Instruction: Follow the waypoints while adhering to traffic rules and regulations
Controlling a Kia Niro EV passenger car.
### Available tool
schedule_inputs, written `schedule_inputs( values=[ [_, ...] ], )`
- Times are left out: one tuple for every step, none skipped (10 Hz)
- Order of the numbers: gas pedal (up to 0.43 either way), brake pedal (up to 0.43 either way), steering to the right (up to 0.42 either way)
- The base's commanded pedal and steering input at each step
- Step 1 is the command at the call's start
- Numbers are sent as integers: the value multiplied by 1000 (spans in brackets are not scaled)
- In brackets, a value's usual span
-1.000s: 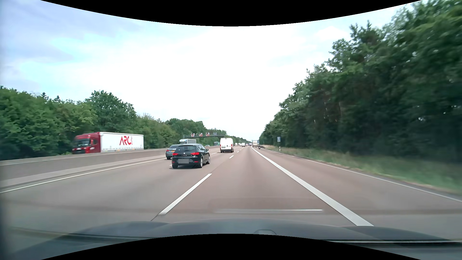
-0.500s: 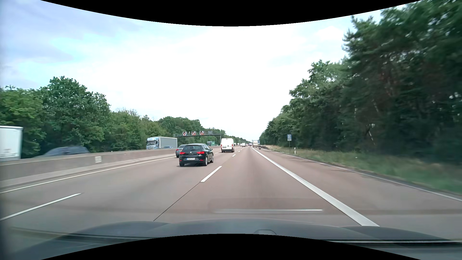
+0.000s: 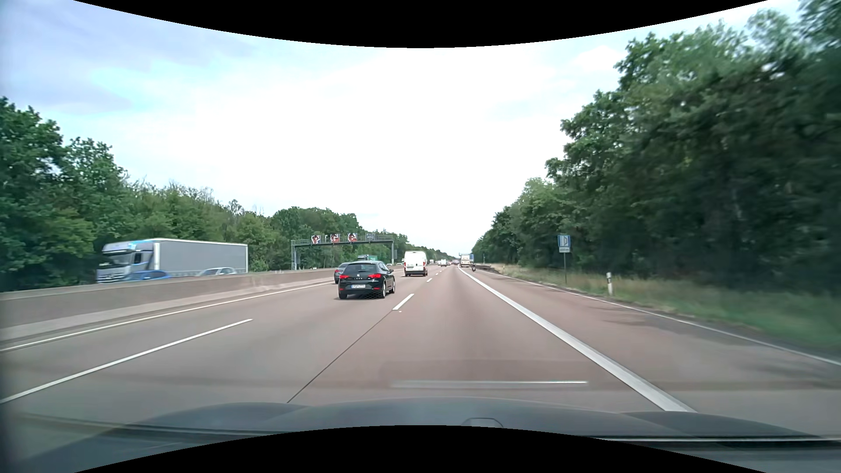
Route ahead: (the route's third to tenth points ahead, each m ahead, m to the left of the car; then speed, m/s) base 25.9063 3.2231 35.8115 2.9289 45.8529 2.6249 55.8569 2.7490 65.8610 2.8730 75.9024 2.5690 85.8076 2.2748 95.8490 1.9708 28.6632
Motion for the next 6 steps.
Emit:
schedule_inputs(
  values=[
    [130, 0, -2],
    [130, 0, -2],
    [130, 0, -2],
    [130, 0, -2],
    [130, 0, -2],
    [130, 0, -2]
  ],
)
